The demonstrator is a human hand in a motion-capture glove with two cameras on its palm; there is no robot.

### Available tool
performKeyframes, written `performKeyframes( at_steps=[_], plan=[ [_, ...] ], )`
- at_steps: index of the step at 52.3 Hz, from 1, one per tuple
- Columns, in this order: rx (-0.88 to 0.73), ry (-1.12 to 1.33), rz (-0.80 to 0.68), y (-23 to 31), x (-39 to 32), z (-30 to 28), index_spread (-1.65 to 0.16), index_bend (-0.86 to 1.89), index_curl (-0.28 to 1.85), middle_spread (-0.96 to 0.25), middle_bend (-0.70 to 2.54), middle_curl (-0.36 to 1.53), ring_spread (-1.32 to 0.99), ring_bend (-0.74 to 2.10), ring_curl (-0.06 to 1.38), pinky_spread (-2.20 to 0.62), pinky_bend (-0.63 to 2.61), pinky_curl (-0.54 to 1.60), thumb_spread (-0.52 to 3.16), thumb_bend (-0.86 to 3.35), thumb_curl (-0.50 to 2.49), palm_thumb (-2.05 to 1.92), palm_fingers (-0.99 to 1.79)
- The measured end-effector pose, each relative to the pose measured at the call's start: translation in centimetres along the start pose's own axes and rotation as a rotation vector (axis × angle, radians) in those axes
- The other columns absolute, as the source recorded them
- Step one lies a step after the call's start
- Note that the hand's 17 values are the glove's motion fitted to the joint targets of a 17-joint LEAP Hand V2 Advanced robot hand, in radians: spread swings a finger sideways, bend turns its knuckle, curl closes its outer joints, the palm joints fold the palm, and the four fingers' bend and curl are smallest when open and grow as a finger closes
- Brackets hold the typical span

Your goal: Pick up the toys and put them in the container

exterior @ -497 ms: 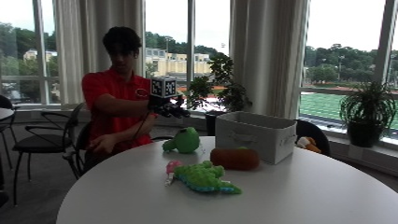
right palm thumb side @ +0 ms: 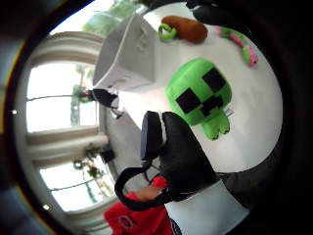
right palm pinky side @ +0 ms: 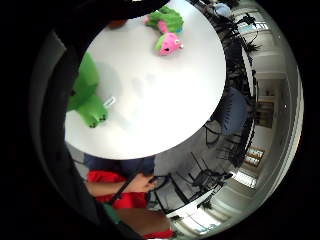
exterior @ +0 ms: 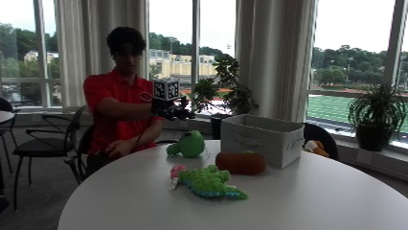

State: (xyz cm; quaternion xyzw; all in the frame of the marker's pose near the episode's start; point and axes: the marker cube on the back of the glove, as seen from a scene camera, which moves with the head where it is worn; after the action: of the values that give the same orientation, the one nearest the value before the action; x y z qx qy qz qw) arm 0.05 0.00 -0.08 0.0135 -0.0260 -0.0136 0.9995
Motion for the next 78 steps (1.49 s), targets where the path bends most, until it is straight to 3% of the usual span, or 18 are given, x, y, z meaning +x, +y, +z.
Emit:
performKeyframes(
  at_steps=[17, 24, 30, 44, 54, 59, 69, 78],
  plan=[
    [-0.002, -0.061, -0.043, -2.4, -1.4, 1.8, -0.37, 0.21, 0.29, -0.14, 0.16, 0.22, -0.18, 0.19, 0.17, 0.03, 0.56, 0.29, 1.22, -0.04, 0.2, -0.05, -0.02],
    [0.013, -0.103, -0.059, -3.2, -2.8, 4.0, -0.37, 0.11, 0.27, -0.14, 0.15, 0.22, -0.16, 0.19, 0.18, 0.07, 0.82, 0.36, 1.17, -0.05, 0.22, -0.06, 0.0],
    [-0.03, -0.044, -0.073, -4.1, -3.1, 5.7, -0.38, 0.09, 0.24, -0.13, 0.15, 0.23, -0.12, 0.2, 0.2, 0.09, 1.06, 0.42, 1.11, -0.07, 0.22, -0.08, -0.03],
    [-0.192, 0.028, -0.023, -6.3, -3.1, 10.7, -0.4, 0.14, 0.23, -0.08, 0.11, 0.21, -0.03, 0.2, 0.22, 0.09, 1.3, 0.47, 1.03, -0.03, 0.24, -0.02, -0.11],
    [-0.306, 0.134, -0.023, -7.1, -2.6, 10.8, -0.43, 0.21, 0.27, -0.1, 0.16, 0.2, -0.05, 0.39, 0.27, 0.02, 1.28, 0.44, 1.11, 0.01, 0.29, 0.12, 0.12],
    [-0.238, 0.128, -0.01, -5.4, -5.2, 11.8, -0.43, 0.17, 0.29, -0.12, 0.18, 0.21, -0.08, 0.45, 0.29, -0.02, 1.27, 0.43, 1.14, 0.02, 0.31, 0.18, 0.16],
    [-0.136, 0.039, -0.049, -6.4, -5.0, 11.3, -0.41, 0.2, 0.33, -0.25, 0.36, 0.3, -0.33, 0.73, 0.37, -0.25, 1.12, 0.35, 1.19, 0.19, 0.45, 0.53, 0.71],
    [-0.096, 0.027, -0.009, -7.9, -3.1, 8.0, -0.42, 0.25, 0.41, -0.33, 0.39, 0.35, -0.44, 0.77, 0.41, -0.33, 1.08, 0.36, 1.0, 0.19, 0.55, 0.64, 0.79]
  ],
)
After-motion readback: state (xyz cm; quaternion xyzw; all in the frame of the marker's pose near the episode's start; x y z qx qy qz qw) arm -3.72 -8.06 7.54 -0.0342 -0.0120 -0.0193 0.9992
